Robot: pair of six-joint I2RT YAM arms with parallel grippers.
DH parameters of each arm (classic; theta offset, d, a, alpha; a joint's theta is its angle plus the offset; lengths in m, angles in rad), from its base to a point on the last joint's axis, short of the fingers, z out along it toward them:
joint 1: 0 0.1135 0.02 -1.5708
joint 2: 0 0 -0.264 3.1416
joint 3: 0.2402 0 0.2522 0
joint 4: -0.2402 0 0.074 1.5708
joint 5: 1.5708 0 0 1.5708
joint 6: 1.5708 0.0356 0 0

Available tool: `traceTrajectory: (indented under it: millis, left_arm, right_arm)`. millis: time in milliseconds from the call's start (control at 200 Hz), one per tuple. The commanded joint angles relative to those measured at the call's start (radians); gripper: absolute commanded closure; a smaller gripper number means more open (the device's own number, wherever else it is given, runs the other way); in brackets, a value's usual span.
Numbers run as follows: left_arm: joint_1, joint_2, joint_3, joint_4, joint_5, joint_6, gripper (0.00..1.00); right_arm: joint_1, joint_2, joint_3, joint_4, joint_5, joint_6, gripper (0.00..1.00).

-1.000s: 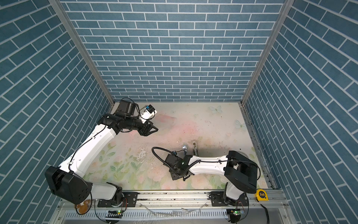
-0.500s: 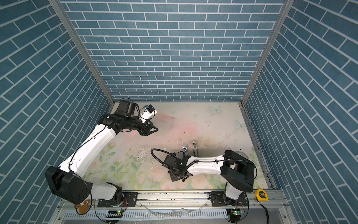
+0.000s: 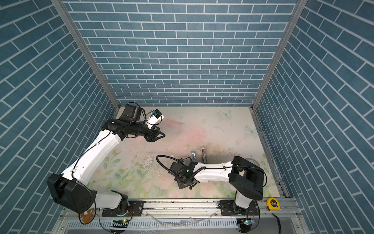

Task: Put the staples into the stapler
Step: 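Lower the right gripper into the white staple holder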

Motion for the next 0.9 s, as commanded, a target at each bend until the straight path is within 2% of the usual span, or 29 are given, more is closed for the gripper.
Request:
traceTrajectory:
  millis: [0, 430, 895]
  left_arm:
    - [0.0, -0.019, -0.013, 0.0, -0.004, -0.001, 0.38]
    - [0.0, -0.018, -0.017, 0.002, -0.003, -0.003, 0.38]
    - [0.0, -0.016, -0.015, 0.003, -0.003, -0.005, 0.38]
  right_arm:
    - [0.012, 0.015, 0.025, -0.034, 0.032, 0.009, 0.76]
    - [0.02, 0.047, 0.052, -0.044, 0.045, -0.005, 0.72]
    - [0.026, 0.07, 0.055, -0.06, 0.089, -0.001, 0.76]
